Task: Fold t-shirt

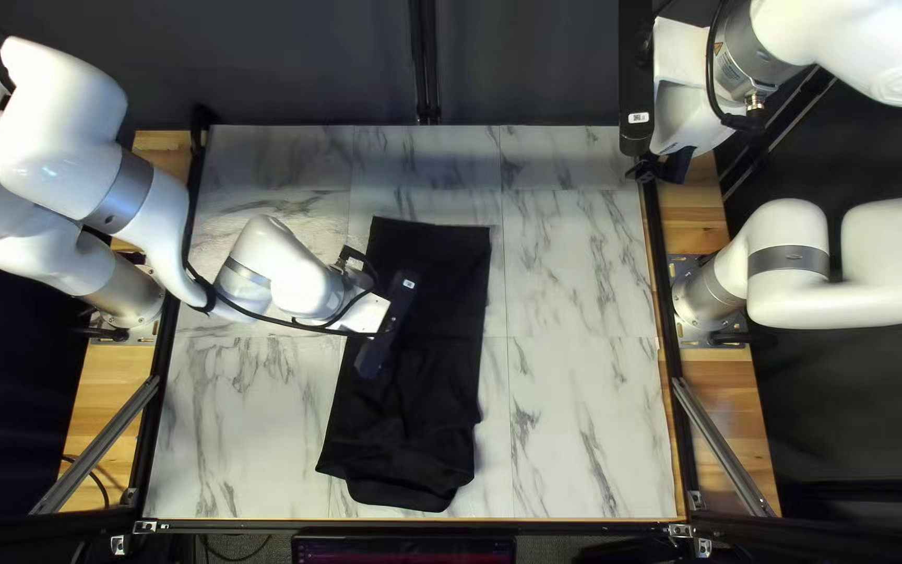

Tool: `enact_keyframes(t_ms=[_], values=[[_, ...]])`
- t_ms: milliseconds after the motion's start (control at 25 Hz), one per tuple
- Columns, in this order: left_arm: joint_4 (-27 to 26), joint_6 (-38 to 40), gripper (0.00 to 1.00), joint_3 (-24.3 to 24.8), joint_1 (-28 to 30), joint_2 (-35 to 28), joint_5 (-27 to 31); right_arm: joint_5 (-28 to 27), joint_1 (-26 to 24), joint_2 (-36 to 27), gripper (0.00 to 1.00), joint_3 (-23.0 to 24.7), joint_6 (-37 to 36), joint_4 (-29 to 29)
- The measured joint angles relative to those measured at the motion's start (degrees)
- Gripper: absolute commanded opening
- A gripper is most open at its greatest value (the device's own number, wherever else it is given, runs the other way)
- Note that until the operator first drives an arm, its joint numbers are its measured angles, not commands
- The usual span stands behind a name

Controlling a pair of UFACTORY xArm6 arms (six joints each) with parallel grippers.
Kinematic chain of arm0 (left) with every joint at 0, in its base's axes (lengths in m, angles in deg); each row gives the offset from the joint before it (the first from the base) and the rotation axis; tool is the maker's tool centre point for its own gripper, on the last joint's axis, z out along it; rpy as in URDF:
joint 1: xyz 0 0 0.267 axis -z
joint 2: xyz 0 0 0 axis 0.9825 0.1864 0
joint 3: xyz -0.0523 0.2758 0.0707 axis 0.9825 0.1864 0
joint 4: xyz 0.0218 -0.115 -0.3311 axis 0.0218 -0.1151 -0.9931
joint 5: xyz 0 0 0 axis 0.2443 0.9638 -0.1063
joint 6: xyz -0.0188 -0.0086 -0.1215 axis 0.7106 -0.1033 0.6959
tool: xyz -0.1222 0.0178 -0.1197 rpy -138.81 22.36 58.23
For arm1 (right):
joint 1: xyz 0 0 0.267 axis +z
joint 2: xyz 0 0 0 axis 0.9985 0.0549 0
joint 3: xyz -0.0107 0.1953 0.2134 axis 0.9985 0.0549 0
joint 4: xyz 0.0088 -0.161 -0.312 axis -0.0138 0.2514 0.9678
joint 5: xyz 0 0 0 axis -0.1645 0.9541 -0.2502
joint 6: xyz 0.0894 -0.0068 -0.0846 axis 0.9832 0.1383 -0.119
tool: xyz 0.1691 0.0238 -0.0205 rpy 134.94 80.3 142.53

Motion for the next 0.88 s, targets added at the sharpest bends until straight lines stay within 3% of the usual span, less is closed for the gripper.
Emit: enact_keyframes(t_ms=[160, 320, 440, 640, 720, 880], values=[[-3.52, -6.23, 1.00, 0.72, -2.41, -9.35, 7.13, 0.00, 0.00, 0.00, 1.00, 0.00, 0.00, 0.00], [-7.76, -12.59, 1.00, -0.39, -5.38, -21.64, 19.65, 0.00, 0.00, 0.00, 1.00, 0.00, 0.00, 0.00], [-14.18, -19.21, 1.00, -4.09, -11.19, -29.76, 30.16, 0.00, 0.00, 0.00, 1.00, 0.00, 0.00, 0.00], [-22.85, -25.78, 1.00, -11.85, -21.25, -36.67, 43.44, 0.00, 0.00, 0.00, 1.00, 0.00, 0.00, 0.00], [-24.75, -26.22, 1.00, -13.90, -23.24, -39.27, 47.02, 0.00, 0.00, 0.00, 1.00, 0.00, 0.00, 0.00], [-26.56, -25.46, 1.00, -13.34, -24.84, -43.84, 48.98, 0.00, 0.00, 0.00, 1.00, 0.00, 0.00, 0.00]])
